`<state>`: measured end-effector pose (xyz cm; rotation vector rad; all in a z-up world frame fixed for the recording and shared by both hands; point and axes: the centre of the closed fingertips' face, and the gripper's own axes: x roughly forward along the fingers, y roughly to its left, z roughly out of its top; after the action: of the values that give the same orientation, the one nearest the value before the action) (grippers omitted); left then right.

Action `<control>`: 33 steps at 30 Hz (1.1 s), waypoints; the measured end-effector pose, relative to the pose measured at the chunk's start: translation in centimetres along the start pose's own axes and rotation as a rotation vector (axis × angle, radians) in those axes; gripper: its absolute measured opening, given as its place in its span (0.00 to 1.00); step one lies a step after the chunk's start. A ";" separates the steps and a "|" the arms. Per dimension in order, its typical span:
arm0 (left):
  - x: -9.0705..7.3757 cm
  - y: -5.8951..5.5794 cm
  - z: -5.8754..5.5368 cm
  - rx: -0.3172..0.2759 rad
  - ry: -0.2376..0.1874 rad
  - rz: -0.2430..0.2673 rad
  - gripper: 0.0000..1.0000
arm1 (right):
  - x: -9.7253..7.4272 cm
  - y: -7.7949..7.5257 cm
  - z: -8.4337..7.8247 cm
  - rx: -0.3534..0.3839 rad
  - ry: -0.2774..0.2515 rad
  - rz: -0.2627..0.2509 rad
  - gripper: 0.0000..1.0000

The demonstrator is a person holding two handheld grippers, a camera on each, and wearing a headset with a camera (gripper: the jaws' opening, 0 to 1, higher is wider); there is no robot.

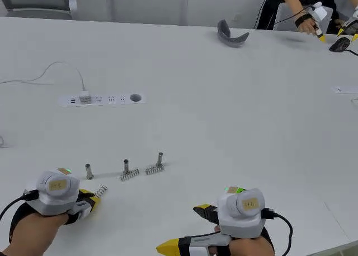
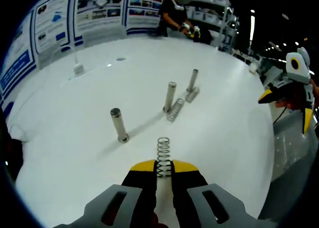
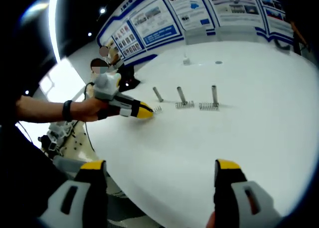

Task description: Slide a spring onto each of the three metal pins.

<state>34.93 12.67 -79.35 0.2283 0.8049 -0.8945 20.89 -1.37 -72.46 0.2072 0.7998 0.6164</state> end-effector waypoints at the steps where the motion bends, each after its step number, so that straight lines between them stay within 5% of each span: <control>1: -0.3 -0.2 0.1 -0.003 -0.003 -0.001 0.10 | 0.0 0.0 0.0 0.000 0.000 0.000 0.91; 24: -6.0 -2.1 -1.4 -0.105 -0.084 0.022 0.10 | -0.7 0.6 -0.1 0.036 -0.044 0.024 0.87; 33: -7.6 -3.4 -0.8 -0.082 -0.109 0.012 0.10 | -0.1 1.3 0.2 0.033 -0.038 0.048 0.85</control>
<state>29.17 15.56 -74.07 0.1115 0.7368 -0.8532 20.39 -0.44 -71.76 0.2683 0.7709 0.6428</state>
